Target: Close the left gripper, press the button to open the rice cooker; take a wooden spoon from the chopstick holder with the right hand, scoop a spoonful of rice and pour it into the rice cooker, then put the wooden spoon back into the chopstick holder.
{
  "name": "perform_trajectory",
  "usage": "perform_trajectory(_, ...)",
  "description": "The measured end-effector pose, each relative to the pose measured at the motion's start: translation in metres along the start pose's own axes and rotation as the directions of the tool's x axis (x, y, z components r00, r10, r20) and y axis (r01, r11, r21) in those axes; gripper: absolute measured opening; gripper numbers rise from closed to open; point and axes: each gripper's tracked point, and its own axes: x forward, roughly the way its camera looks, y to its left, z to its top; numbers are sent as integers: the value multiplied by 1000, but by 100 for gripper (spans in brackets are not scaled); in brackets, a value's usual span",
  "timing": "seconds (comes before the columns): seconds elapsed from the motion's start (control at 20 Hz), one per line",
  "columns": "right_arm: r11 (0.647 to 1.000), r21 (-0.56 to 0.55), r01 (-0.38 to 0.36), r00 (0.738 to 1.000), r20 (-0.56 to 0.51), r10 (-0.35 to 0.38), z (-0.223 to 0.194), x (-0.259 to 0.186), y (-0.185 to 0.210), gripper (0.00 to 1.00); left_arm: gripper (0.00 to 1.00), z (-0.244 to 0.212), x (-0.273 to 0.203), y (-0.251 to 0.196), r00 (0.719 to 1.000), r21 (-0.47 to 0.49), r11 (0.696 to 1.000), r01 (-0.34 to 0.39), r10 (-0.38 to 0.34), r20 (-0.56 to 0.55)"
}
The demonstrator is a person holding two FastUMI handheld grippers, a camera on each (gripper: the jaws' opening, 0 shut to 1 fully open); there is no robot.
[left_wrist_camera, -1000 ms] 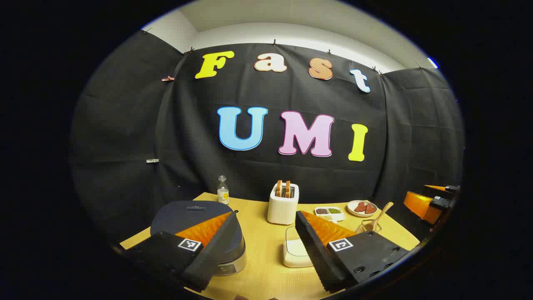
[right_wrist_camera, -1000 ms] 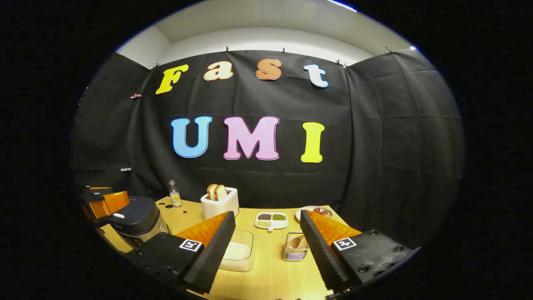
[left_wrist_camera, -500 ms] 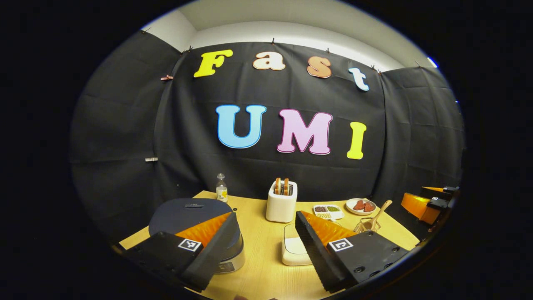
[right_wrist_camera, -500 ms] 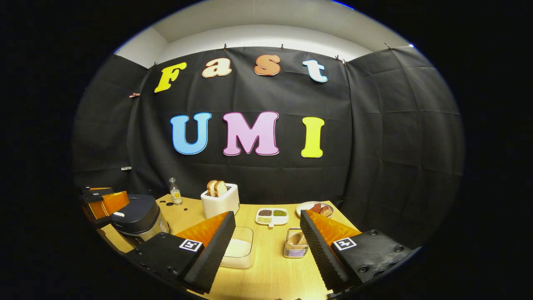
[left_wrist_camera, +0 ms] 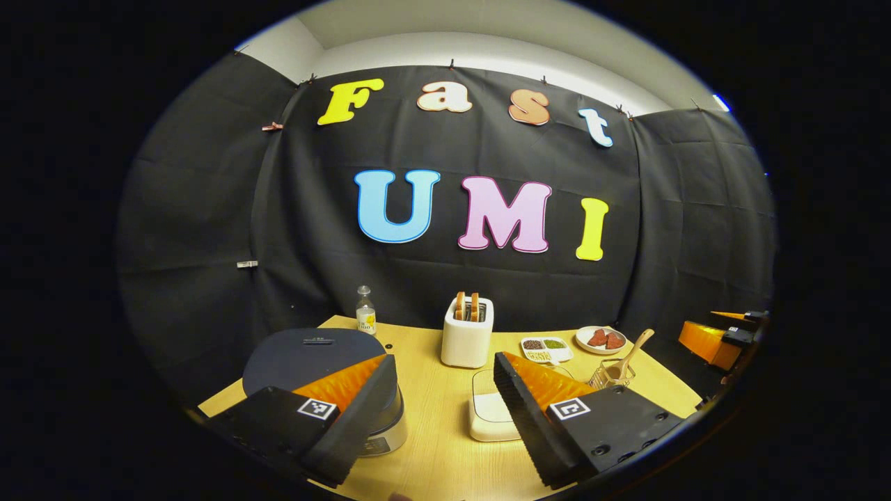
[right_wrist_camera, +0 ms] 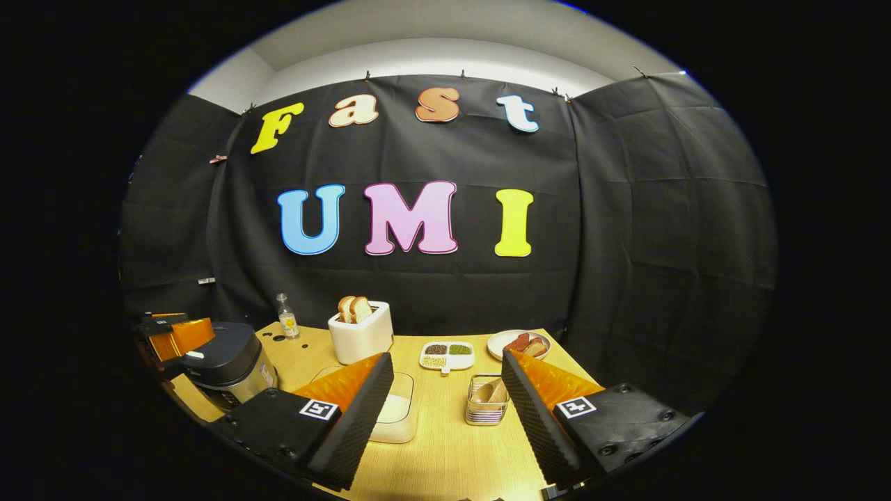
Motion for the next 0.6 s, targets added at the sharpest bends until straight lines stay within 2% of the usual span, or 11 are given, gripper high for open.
perform_trajectory(0.15, 1000, 7, 11, 1000, -10, -11, -4, 0, -5, 98, 95, -1, 4, 2, 1000, -14, 1000, 14, -14, -16)
perform_trajectory(0.4, 1000, 9, 9, 999, -50, -8, -14, -1, -3, 98, 94, 10, 14, 27, 1000, -16, 1000, -14, 14, -17)
perform_trajectory(0.55, 1000, 14, 9, 998, -56, -8, -17, -1, -2, 98, 83, 23, 19, 48, 1000, 15, 1000, -14, 14, -3)
perform_trajectory(0.6, 1000, 18, 7, 998, -62, -6, -17, -1, -1, 98, 75, 21, 20, 58, 1000, 36, 999, -27, 28, -12)
